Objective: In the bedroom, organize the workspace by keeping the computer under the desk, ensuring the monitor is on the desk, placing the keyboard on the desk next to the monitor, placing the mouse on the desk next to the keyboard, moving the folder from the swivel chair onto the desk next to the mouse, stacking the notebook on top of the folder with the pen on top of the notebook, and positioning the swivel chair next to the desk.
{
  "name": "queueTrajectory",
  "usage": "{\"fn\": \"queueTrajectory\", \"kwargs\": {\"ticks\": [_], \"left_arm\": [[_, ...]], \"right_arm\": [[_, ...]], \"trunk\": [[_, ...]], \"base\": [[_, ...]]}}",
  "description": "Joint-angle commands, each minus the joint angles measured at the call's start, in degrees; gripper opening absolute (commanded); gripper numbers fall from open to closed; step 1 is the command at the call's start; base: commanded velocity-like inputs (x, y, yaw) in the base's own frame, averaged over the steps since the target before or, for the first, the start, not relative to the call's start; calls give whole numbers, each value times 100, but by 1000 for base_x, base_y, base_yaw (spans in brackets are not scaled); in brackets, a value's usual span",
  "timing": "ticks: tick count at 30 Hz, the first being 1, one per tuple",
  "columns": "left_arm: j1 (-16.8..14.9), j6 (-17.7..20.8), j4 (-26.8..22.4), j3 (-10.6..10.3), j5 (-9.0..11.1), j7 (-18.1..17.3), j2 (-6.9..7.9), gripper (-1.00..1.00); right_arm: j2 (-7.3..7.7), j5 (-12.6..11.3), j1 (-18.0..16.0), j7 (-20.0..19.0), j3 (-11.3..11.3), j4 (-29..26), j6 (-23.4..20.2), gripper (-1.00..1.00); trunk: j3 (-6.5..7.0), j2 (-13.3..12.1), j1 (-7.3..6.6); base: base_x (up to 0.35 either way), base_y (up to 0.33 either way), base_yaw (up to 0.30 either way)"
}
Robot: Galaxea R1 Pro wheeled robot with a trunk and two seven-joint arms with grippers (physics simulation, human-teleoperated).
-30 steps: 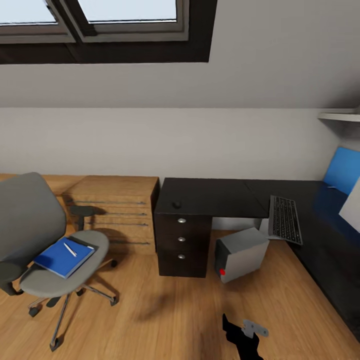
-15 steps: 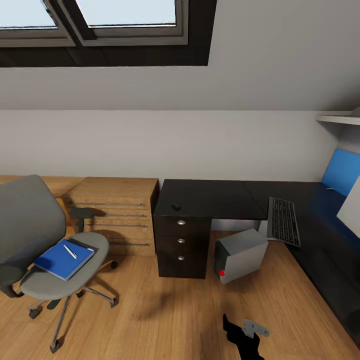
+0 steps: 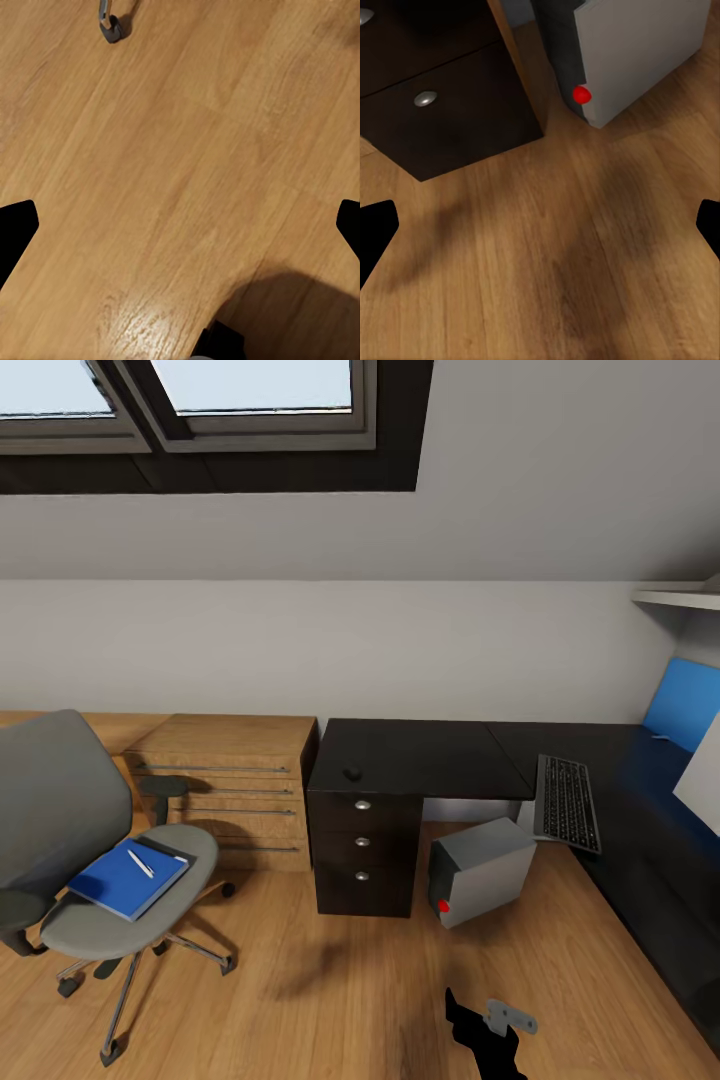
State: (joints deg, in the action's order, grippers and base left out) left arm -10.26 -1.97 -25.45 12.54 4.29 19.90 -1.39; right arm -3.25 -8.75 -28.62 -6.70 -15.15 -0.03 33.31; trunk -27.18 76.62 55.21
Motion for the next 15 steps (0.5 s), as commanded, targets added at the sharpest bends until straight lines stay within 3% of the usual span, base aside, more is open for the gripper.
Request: {"fn": "queueTrajectory", "kwargs": {"ticks": [1, 15], "left_arm": [[-3, -21, -2, 9, 46, 5, -3, 100], [-3, -175, 3, 11, 45, 5, -13, 100]], "right_arm": [[0, -62, -3, -60, -23, 4, 15, 100], [-18, -60, -3, -64, -23, 5, 24, 100]], "trunk": [[-6, 3, 0], [-5, 3, 0]], "base": [[0, 0, 0], [0, 0, -12]]}}
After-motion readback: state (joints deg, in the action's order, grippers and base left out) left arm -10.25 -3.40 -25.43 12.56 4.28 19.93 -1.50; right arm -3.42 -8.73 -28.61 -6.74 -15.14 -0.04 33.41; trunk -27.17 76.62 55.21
